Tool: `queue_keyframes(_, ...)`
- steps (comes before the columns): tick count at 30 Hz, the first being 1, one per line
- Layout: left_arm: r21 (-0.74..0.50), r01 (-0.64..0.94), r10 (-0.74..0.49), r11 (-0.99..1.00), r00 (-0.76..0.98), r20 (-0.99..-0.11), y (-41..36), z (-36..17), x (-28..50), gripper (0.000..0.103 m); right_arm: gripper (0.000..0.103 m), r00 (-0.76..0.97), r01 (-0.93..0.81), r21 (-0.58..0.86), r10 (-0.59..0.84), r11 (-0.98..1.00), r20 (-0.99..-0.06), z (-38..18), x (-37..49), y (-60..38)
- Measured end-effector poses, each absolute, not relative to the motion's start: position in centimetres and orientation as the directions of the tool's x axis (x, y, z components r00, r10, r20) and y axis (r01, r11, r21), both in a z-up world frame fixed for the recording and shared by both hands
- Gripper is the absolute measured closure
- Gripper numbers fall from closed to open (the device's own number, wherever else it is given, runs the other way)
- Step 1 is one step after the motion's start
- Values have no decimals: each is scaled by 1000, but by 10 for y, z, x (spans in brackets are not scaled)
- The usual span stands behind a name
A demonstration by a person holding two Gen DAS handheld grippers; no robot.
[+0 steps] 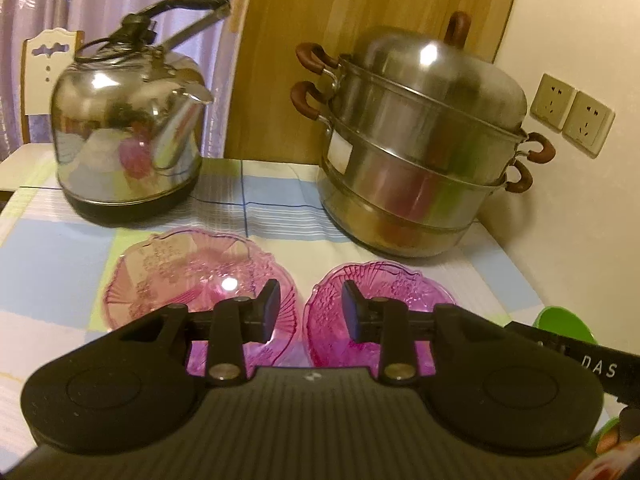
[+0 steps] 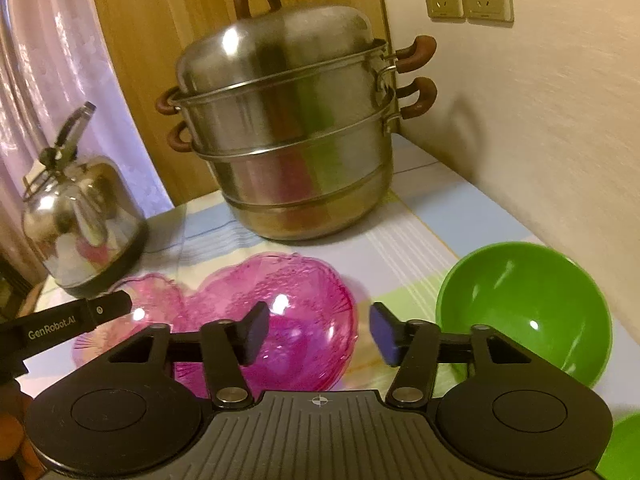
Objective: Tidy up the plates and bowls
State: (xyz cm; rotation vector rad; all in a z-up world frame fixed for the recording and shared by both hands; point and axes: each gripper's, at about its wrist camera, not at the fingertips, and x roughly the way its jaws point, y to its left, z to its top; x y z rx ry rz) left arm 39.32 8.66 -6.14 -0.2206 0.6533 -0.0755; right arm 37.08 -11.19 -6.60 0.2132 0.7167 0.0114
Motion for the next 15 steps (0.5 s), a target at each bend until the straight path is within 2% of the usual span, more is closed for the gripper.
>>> queue_keyframes(5, -212, -3, -122, 977, 807, -578, 94, -49, 367, 66, 42, 763, 50, 217, 103, 975, -639, -56, 355, -106)
queue_keyframes(8, -206, -19, -105, 978, 814, -572, 101, -45, 350, 60, 41, 759, 45, 236, 120, 971, -640, -54, 345, -103)
queue_keyframes(10, -204, -29, -95, 979, 815, -571, 106, -43, 339, 51, 40, 756, 39, 242, 130, 969, -641, -53, 340, -100)
queue_keyframes(15, -185, -63, -59, 981, 809, -585, 123, -44, 313, 44, 40, 742, 7, 260, 169, 966, -648, -53, 329, -89)
